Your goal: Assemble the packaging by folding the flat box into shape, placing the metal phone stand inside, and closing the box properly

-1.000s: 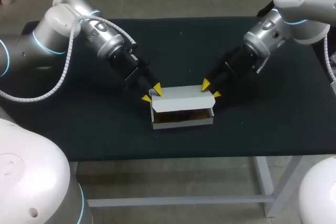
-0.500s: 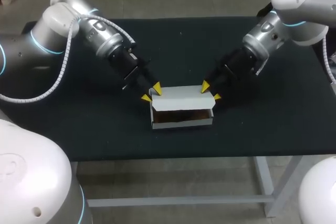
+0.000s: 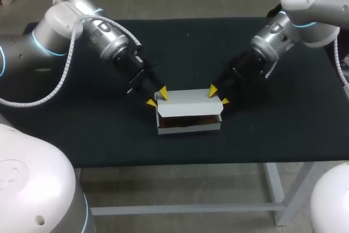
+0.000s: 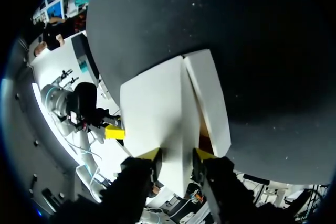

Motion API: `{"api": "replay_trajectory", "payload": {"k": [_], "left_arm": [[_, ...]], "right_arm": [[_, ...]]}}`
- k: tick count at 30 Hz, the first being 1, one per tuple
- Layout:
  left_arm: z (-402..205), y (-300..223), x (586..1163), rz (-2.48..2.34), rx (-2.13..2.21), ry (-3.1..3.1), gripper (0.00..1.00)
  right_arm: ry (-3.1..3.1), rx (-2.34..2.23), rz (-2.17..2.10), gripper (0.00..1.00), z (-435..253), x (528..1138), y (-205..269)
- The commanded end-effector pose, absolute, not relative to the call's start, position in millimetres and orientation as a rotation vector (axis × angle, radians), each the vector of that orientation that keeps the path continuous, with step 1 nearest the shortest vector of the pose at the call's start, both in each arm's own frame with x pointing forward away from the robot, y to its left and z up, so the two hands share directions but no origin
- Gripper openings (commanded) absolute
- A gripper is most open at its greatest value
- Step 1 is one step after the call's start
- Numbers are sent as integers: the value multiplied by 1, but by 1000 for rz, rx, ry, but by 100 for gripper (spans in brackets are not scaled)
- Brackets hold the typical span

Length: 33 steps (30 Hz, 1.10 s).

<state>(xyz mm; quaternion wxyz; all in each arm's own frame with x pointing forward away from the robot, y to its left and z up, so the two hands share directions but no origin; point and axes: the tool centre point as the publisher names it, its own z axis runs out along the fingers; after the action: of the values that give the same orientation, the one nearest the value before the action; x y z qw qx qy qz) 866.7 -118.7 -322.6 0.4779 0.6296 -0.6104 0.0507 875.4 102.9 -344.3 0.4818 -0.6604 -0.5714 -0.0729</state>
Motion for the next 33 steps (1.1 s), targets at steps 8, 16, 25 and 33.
{"api": "replay_trajectory", "payload": {"k": [8,16,25,33], "left_arm": [[-319,-111,862,157,1586,-1505,45],[-307,-101,862,211,1628,-1541,56],[-283,-98,864,272,1633,-1674,92],[-254,-104,867,333,1552,-1930,100]], "right_arm": [[-1396,-1607,-157,43,-349,878,106],[-1392,-1614,-156,44,-350,880,106],[-1392,-1613,-155,48,-350,881,106],[-1392,-1613,-155,49,-350,881,106]]}}
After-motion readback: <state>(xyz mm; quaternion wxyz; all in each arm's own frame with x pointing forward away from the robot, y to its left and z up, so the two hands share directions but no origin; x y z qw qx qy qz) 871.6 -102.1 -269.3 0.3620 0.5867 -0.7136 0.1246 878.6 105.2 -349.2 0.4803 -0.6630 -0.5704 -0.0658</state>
